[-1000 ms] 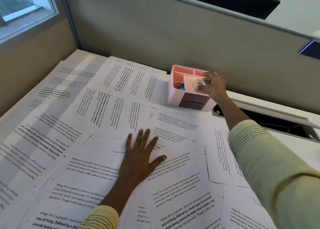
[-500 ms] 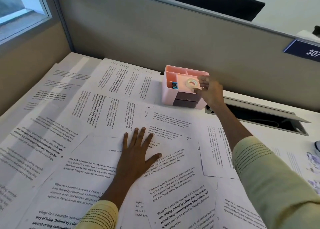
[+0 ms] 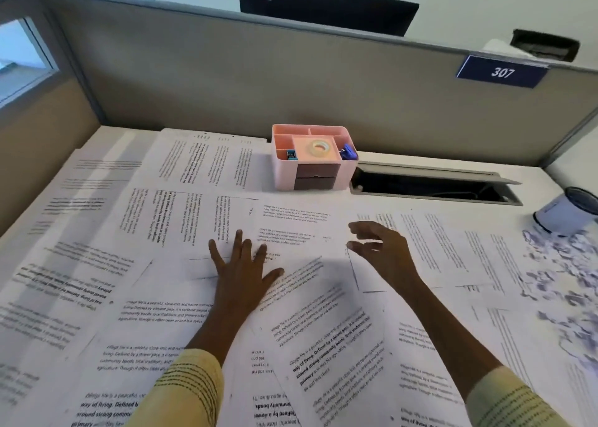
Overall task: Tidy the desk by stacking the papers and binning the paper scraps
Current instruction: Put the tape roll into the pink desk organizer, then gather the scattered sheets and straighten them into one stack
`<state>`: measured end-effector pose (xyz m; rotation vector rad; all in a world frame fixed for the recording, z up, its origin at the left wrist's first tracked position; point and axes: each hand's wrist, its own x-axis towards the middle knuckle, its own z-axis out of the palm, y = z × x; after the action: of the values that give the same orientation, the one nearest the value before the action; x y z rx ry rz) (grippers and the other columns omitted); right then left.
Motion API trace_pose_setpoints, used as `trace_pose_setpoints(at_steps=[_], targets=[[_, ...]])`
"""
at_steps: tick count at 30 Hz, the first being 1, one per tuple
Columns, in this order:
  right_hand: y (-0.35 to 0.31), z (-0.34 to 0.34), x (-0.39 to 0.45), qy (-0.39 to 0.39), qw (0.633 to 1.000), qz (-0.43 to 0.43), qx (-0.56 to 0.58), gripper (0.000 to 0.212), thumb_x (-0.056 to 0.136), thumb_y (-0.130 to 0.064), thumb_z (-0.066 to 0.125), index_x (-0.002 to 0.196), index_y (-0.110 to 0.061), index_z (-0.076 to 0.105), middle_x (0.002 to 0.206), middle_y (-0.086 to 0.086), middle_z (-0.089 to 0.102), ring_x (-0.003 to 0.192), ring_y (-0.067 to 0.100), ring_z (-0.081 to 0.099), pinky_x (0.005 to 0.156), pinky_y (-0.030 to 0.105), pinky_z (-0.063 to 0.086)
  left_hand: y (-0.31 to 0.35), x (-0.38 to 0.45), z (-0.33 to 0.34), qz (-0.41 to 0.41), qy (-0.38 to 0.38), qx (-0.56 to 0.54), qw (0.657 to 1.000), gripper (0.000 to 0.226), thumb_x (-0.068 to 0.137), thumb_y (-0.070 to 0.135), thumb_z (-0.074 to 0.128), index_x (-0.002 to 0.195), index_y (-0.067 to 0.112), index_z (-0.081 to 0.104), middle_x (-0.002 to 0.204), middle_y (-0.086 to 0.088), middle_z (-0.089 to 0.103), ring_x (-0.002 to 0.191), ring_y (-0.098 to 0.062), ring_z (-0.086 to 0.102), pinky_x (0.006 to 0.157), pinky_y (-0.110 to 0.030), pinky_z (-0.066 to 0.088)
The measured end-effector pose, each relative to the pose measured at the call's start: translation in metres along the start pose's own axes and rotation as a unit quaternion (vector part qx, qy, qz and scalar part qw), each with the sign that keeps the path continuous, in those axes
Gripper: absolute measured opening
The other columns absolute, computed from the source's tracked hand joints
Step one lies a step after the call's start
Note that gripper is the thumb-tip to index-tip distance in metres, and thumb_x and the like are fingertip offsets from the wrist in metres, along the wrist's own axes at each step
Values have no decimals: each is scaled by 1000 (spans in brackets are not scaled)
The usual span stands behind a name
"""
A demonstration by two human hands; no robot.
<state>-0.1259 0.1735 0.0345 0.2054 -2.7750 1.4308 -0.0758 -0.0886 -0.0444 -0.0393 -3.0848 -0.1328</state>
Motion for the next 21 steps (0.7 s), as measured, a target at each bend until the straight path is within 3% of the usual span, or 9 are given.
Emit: trace_pose_setpoints(at_steps=[3, 7, 10, 11, 14, 18, 21], targets=[[13, -9, -45, -12, 1000, 5, -16, 32, 79, -19, 75, 109, -22, 66, 107, -10, 67, 97, 7, 62, 83, 21, 52, -5, -7, -5, -15, 17, -23, 999, 67, 86, 59, 30, 119, 13, 65, 128, -21, 58, 128, -38, 47, 99, -73, 19], [27, -20, -105, 3, 999, 16, -34, 30, 79, -22, 75, 108, -24, 68, 107, -12, 67, 98, 4, 61, 83, 20, 50, -13, -36, -13, -52, 77, -84, 992, 49, 92, 48, 47, 125, 15, 59, 135, -18, 50, 126, -35, 47, 101, -60, 25], [38, -14, -147, -13, 987, -86, -135, 9, 85, -26, 64, 87, -31, 71, 90, -19, 68, 87, -1, 59, 77, 16, 46, -17, -64, -21, -76, 125, -128, 981, 38, 92, 36, 57, 122, 12, 61, 119, -17, 55, 109, -38, 53, 90, -53, 35], [42, -9, -160, -38, 982, -110, -151, 11, 87, -32, 59, 82, -34, 69, 87, -22, 67, 86, -3, 58, 78, 16, 46, -16, -72, -24, -93, 120, -148, 977, 37, 92, 32, 59, 122, 12, 61, 118, -19, 54, 109, -38, 52, 89, -53, 37], [60, 11, -190, -79, 970, -118, -199, 43, 89, -53, 44, 109, -23, 68, 112, -13, 65, 106, 9, 56, 99, 17, 33, -6, -93, -29, -123, 103, -199, 967, 36, 90, 26, 62, 123, 12, 61, 118, -19, 55, 109, -37, 54, 92, -54, 40], [55, 24, -219, -92, 956, -77, -266, 60, 86, -55, 42, 138, -26, 45, 136, -2, 52, 125, 19, 41, 103, 31, 33, 19, -124, -34, -59, 104, -187, 975, 35, 86, 20, 68, 118, 7, 62, 104, -20, 58, 93, -39, 59, 81, -49, 47], [46, 28, -232, -95, 952, -63, -283, 65, 87, -58, 35, 144, -27, 35, 143, -1, 44, 133, 21, 33, 108, 33, 27, 43, -141, -38, -78, 35, -212, 974, 45, 88, 27, 65, 126, 6, 56, 114, -20, 54, 103, -38, 55, 86, -47, 46]])
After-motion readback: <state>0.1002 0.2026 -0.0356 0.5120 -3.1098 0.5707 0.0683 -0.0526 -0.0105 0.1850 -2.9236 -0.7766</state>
